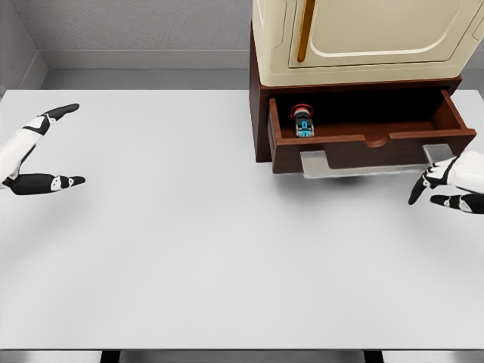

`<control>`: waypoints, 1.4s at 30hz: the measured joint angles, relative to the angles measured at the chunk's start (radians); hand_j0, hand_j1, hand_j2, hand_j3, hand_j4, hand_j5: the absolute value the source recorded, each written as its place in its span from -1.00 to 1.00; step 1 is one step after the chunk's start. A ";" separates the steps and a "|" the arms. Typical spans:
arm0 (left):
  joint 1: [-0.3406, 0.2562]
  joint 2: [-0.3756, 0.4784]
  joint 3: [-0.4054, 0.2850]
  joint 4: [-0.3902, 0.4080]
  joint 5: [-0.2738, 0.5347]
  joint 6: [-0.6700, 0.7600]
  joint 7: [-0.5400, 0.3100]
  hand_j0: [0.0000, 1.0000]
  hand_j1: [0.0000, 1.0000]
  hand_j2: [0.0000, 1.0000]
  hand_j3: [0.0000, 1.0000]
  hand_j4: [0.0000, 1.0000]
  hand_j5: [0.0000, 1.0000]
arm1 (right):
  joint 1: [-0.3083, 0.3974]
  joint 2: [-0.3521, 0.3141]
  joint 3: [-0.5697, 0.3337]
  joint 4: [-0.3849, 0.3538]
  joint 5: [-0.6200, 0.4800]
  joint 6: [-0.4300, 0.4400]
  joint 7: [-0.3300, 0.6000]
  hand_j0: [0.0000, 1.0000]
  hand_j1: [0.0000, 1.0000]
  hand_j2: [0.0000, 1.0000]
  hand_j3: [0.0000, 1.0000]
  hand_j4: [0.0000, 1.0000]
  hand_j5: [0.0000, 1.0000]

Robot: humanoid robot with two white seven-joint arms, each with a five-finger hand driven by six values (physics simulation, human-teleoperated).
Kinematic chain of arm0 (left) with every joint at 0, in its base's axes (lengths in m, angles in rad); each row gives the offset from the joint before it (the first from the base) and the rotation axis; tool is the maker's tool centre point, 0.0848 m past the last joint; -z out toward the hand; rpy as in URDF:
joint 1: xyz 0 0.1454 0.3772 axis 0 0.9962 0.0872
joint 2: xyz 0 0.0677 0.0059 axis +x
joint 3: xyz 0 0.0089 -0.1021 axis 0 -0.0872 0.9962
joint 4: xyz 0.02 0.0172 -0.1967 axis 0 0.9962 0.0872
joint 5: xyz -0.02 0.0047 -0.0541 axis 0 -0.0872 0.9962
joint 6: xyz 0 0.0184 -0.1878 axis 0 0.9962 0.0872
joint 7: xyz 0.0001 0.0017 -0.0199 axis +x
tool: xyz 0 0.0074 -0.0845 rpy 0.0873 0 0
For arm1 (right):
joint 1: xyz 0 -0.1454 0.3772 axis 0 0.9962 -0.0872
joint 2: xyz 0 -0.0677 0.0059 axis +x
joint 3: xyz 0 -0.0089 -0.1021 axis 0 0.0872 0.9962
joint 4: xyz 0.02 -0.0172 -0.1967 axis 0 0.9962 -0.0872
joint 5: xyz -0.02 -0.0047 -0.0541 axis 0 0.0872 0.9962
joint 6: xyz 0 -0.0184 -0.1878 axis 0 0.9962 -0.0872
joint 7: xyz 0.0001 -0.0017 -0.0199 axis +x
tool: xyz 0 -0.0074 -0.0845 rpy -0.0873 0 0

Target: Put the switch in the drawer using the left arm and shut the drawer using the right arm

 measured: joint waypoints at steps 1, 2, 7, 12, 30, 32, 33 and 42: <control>0.000 0.000 0.000 0.000 0.000 0.000 0.000 1.00 1.00 1.00 1.00 1.00 1.00 | -0.011 0.000 0.001 0.001 0.003 -0.001 0.000 0.05 0.05 0.05 0.05 0.05 0.05; 0.000 0.000 0.000 0.000 -0.001 0.000 0.000 1.00 1.00 1.00 1.00 1.00 1.00 | -0.012 0.001 0.002 0.002 0.004 -0.001 0.000 0.05 0.05 0.05 0.05 0.05 0.05; 0.000 0.000 0.001 0.000 -0.001 0.000 0.000 1.00 1.00 1.00 1.00 1.00 1.00 | -0.044 0.003 0.013 0.004 0.009 -0.002 -0.001 0.05 0.05 0.05 0.05 0.05 0.05; -0.003 0.001 0.001 0.003 -0.001 0.000 0.000 1.00 1.00 1.00 1.00 1.00 1.00 | -0.103 0.011 0.068 0.013 0.007 0.004 -0.003 0.05 0.05 0.05 0.05 0.05 0.05; -0.003 0.002 0.000 0.011 -0.002 0.000 0.000 1.00 1.00 1.00 1.00 1.00 1.00 | -0.158 0.043 0.144 0.019 0.048 0.004 0.000 0.06 0.06 0.06 0.06 0.06 0.06; -0.003 0.001 0.001 0.011 -0.002 0.000 0.000 1.00 1.00 1.00 1.00 1.00 1.00 | -0.167 0.046 0.145 0.020 0.053 0.001 -0.001 0.06 0.06 0.06 0.06 0.06 0.06; -0.003 0.001 0.001 0.011 -0.002 0.000 0.000 1.00 1.00 1.00 1.00 1.00 1.00 | -0.184 0.048 0.146 0.020 0.055 0.000 -0.001 0.06 0.06 0.06 0.06 0.06 0.06; -0.003 0.001 0.000 0.011 -0.002 0.000 0.000 1.00 1.00 1.00 1.00 1.00 1.00 | -0.319 0.079 0.244 0.061 0.068 -0.002 -0.002 0.06 0.06 0.06 0.06 0.06 0.06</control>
